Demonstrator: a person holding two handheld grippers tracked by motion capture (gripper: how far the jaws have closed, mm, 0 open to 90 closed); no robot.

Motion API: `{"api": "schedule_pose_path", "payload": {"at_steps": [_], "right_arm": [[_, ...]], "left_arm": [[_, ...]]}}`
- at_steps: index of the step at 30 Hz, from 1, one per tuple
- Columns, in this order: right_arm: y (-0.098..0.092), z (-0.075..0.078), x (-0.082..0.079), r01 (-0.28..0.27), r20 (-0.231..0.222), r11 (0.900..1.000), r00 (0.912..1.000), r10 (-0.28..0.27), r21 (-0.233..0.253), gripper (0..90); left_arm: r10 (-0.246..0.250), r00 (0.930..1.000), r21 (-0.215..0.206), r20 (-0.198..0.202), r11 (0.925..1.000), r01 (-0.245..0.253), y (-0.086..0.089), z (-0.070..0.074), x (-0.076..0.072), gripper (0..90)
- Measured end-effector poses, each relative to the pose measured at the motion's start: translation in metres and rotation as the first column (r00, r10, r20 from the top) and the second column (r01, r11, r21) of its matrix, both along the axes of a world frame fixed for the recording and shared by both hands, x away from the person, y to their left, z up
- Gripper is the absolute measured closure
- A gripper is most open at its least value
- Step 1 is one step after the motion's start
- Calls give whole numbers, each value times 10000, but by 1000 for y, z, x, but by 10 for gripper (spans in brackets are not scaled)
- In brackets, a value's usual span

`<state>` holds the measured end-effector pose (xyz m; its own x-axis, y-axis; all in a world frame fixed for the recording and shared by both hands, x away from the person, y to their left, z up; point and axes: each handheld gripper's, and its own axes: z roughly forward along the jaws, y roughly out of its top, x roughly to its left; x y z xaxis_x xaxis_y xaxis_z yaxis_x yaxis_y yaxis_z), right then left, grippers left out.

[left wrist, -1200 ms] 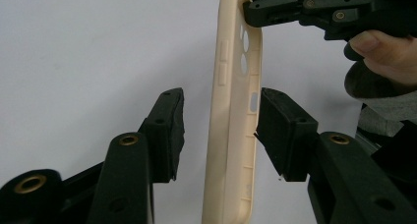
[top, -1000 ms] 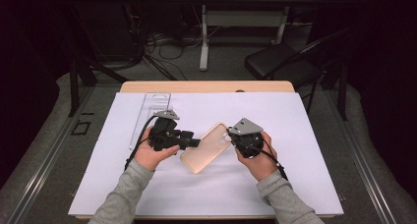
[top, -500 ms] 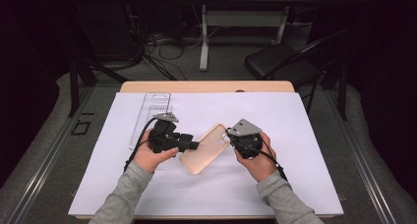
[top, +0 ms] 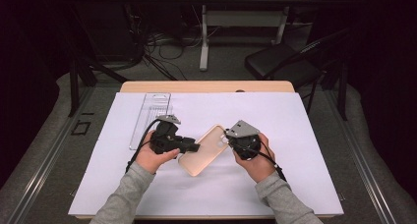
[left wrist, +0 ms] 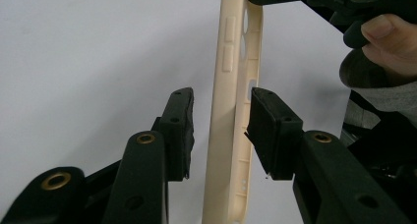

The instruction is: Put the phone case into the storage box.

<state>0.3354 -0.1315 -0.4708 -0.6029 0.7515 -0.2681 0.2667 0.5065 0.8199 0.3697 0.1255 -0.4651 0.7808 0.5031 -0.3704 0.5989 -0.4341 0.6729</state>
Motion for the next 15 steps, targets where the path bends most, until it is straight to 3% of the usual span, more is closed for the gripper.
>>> {"api": "schedule_pose_path", "payload": {"at_steps": [15], "right_arm": [[4,-2,-2,-155,-34,9998,9999,155,-86,882]], "left_arm": [[-166,9993,78,-339,9998,169,-2,-4,1,728]]}}
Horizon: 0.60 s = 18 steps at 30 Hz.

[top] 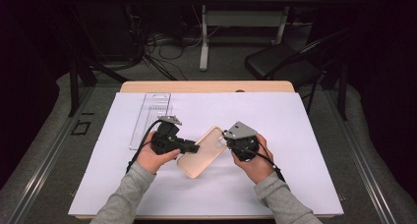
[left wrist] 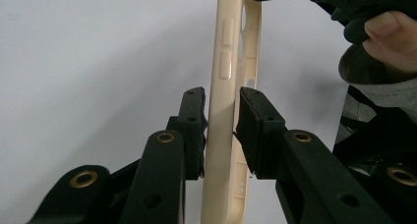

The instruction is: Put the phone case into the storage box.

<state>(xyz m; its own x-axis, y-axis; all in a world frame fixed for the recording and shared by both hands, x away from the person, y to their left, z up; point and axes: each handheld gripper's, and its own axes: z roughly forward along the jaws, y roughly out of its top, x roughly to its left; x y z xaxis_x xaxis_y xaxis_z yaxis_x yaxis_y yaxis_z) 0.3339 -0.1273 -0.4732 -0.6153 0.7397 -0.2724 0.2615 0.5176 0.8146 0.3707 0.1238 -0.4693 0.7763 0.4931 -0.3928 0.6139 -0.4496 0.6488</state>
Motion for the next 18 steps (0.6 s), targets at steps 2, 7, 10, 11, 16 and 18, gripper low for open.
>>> {"api": "schedule_pose_path", "payload": {"at_steps": [2,7,10,11,16,18], "right_arm": [[0,0,0,16,-11,10000,10000,-16,-5,882],[1,-1,0,-23,-19,10000,10000,23,-19,882],[1,-1,0,-41,-21,10000,10000,41,-20,882],[1,-1,0,-33,-15,10000,10000,33,-22,882],[1,-1,0,-47,-19,10000,10000,47,-32,882],[2,-1,0,-48,-20,10000,10000,48,-48,882]], "left_arm": [[19,10000,5,-36,10000,-19,0,0,0,732],[-10,9999,-58,-130,10000,10,1,-1,1,759],[-2,9999,-81,-139,10000,0,1,-1,1,772],[11,9999,-99,-156,10000,-13,1,-1,1,775],[-54,9998,-124,-211,9999,52,1,-2,2,788],[-146,9997,-121,-205,9998,143,1,-2,2,794]]}}
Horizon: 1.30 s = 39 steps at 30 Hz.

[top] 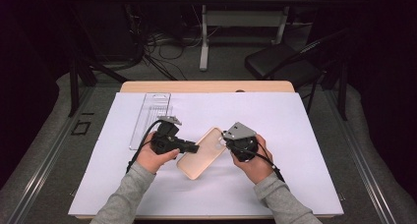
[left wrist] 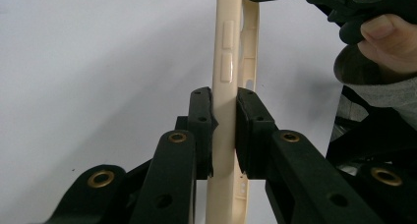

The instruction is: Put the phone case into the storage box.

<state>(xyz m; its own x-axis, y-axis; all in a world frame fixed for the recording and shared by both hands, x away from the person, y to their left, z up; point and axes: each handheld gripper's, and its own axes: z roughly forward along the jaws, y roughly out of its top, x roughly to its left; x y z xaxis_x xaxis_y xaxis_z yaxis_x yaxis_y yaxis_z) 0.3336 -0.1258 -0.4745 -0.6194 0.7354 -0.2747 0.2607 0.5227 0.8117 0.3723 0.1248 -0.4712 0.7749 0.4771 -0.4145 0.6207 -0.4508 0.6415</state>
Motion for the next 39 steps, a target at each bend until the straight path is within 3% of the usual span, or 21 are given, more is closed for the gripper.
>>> {"api": "schedule_pose_path", "payload": {"at_steps": [14,32,33,39], "right_arm": [[0,-1,0,-53,-75,10000,10000,53,58,881],[1,-1,0,-72,-76,10000,9999,73,61,879],[1,-1,0,-73,-75,10000,9999,73,65,879],[1,-2,0,-51,-111,10000,9999,51,67,875]], "left_arm": [[-365,9976,376,591,9987,343,0,0,1,803],[-340,9978,338,577,9989,321,1,1,0,808],[-269,9976,486,635,9985,239,0,2,-1,808],[-316,9981,320,534,9990,299,1,1,0,808]]}}
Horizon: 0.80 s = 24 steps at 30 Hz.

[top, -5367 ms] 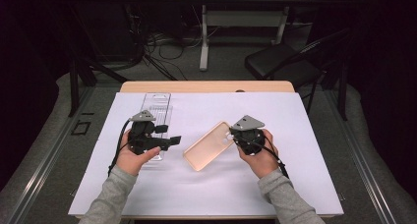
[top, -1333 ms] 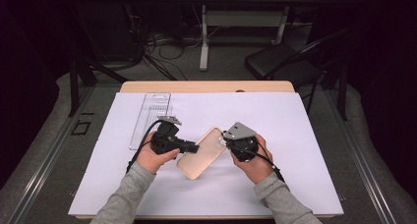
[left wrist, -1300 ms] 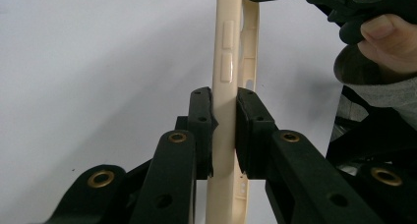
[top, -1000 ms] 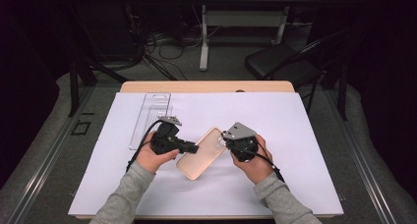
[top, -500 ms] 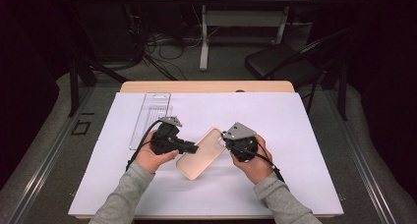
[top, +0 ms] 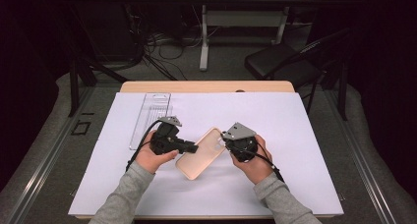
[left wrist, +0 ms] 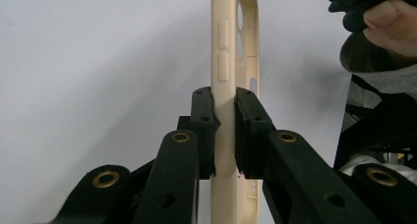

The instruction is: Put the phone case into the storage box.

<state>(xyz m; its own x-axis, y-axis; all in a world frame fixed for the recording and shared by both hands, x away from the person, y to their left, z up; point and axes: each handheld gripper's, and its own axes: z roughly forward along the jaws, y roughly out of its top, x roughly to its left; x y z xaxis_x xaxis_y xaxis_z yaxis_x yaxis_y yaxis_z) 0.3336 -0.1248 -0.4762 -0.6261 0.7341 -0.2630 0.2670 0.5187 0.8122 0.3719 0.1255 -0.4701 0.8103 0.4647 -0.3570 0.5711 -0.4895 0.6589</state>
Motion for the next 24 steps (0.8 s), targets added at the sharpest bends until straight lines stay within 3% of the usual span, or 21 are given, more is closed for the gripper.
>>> {"api": "schedule_pose_path", "payload": {"at_steps": [7,8,24], "right_arm": [[0,-1,0,-16,-63,10000,10000,16,18,873],[0,-1,0,-15,-61,10000,10000,15,9,873],[0,-2,1,-22,-103,10000,9999,23,52,864]], "left_arm": [[109,9999,117,-22,9999,-109,-1,0,-1,809],[32,9999,-30,-105,10000,-32,0,0,0,809],[134,9997,-147,-204,9998,-137,0,-1,0,809]]}}
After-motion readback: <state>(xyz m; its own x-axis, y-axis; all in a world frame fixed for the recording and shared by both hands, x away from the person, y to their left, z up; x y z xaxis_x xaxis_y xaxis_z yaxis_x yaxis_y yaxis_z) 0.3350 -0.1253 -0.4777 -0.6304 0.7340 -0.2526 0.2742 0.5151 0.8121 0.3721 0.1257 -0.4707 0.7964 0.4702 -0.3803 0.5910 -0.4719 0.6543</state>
